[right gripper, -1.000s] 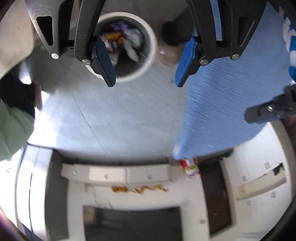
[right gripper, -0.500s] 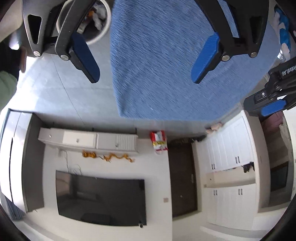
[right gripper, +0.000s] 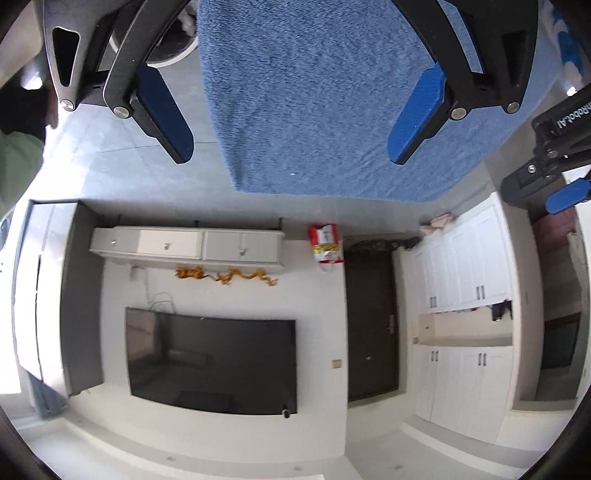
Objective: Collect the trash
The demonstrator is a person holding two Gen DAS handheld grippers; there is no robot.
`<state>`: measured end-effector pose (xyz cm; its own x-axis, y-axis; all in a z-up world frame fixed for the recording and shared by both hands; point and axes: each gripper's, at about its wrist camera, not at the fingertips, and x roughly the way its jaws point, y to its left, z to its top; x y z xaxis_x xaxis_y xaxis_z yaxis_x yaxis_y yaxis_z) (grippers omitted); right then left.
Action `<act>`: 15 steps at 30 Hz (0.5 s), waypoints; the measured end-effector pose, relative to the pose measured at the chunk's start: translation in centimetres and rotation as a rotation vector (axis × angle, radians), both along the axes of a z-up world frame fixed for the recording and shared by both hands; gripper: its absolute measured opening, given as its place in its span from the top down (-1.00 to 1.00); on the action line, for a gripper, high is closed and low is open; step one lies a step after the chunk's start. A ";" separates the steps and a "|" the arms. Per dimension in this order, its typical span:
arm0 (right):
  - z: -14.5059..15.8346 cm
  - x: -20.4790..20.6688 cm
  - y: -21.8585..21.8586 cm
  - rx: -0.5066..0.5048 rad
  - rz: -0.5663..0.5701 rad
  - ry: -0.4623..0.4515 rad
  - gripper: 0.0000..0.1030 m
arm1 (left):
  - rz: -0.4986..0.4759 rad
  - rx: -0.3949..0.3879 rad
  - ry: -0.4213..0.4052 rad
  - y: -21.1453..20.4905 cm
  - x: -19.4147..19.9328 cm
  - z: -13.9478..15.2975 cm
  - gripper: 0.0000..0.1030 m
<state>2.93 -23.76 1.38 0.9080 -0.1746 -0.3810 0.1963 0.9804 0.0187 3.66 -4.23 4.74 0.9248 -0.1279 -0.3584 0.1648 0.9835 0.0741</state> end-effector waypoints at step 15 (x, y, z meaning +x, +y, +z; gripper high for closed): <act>-0.8 0.4 1.0 -0.049 -0.018 0.026 -1.00 | 0.049 -0.042 0.006 2.5 0.1 -1.1 -0.63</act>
<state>3.29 -22.81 0.57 0.8946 -0.2096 -0.3947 0.2134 0.9763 -0.0347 3.76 -1.73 3.64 0.9282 -0.0974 -0.3590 0.1166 0.9927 0.0322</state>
